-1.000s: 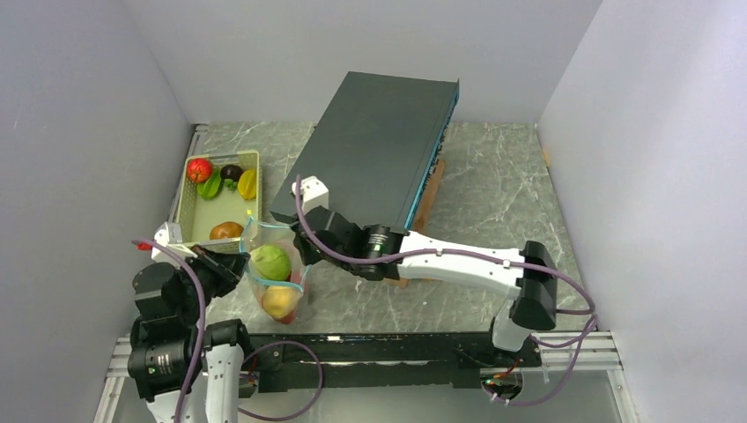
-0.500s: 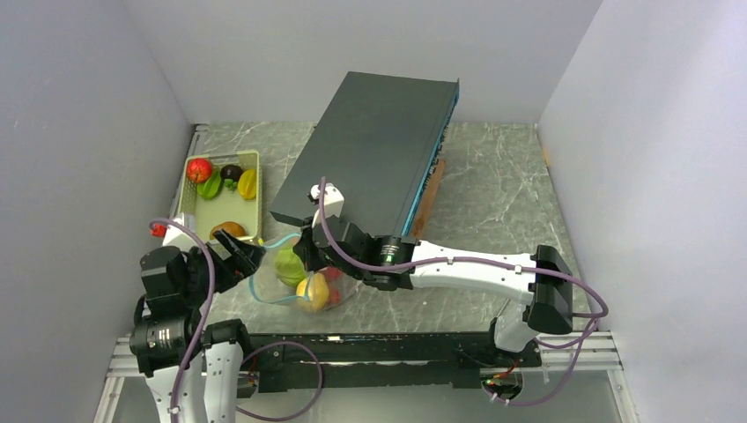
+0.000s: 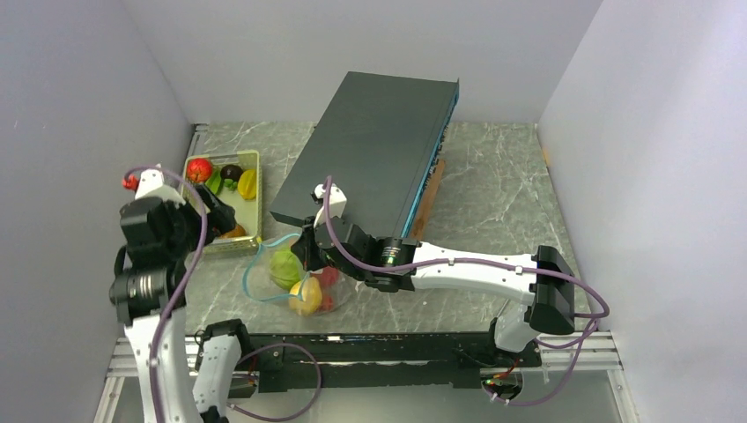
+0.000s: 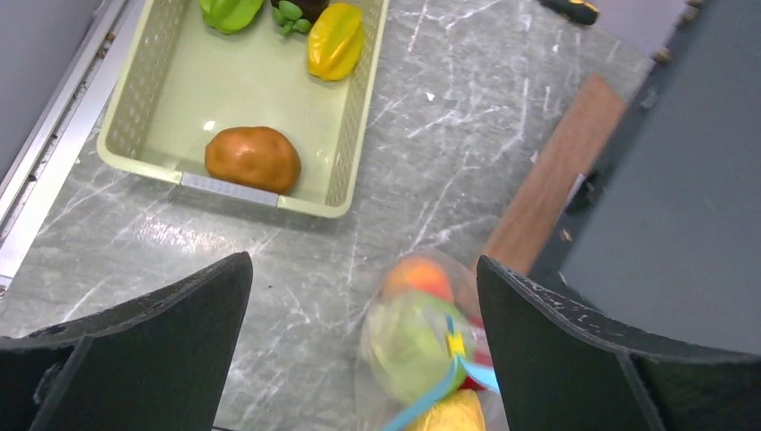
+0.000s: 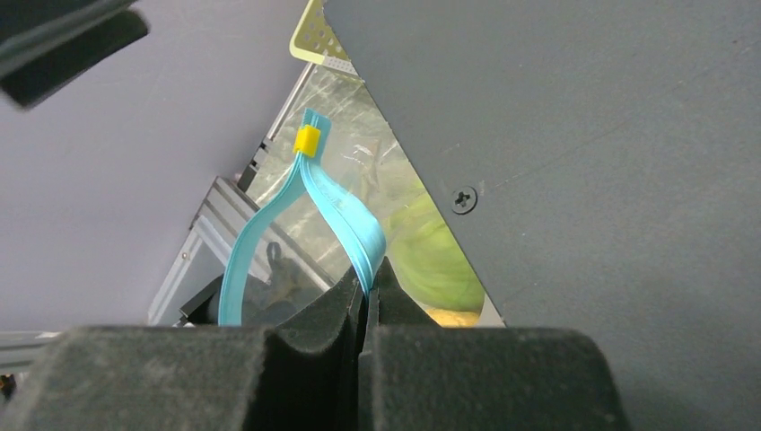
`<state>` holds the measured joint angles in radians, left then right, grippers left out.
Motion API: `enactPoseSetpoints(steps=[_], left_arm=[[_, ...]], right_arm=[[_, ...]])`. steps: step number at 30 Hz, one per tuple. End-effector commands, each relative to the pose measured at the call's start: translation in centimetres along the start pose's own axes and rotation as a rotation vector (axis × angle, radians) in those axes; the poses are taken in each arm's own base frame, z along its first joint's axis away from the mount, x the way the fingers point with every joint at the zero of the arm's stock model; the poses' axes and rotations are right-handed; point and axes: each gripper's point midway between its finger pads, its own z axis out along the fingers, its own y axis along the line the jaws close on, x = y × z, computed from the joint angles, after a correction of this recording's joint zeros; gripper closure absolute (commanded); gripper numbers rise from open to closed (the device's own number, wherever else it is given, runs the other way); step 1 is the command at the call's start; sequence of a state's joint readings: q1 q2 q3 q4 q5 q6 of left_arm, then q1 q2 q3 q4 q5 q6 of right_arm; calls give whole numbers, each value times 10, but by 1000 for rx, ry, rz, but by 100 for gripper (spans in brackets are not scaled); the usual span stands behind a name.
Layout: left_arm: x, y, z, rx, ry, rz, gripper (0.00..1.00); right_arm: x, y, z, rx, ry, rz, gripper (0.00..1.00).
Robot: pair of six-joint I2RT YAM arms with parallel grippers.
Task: Place the food in the zip-top bag and seal the zipper
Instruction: Pick up the fake fruit from the bin.
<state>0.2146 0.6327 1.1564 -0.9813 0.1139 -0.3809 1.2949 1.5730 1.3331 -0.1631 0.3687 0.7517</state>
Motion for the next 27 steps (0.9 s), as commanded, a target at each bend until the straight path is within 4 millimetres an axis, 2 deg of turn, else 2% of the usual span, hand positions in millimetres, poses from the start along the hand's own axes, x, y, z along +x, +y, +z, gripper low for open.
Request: enactPoseSetpoints(steps=[1, 4, 10, 16, 19, 22, 27], left_arm=[[-29, 6, 51, -42, -44, -10, 0], [-36, 11, 94, -40, -14, -38, 0], [-36, 36, 178, -46, 119, -151, 5], [-31, 35, 260, 65, 184, -138, 10], [-21, 44, 292, 62, 193, -144, 13], [-6, 42, 317, 99, 241, -149, 19], [25, 43, 344, 83, 327, -85, 14]], right_arm=[[-23, -14, -6, 52, -66, 55, 100], [-22, -15, -7, 39, -61, 71, 100], [-27, -18, -10, 20, -64, 69, 100], [-31, -25, -5, 12, -53, 89, 100], [-32, -26, -4, 12, -51, 89, 100], [-32, -27, -4, 9, -51, 87, 100], [-32, -28, -1, 7, -43, 81, 100]])
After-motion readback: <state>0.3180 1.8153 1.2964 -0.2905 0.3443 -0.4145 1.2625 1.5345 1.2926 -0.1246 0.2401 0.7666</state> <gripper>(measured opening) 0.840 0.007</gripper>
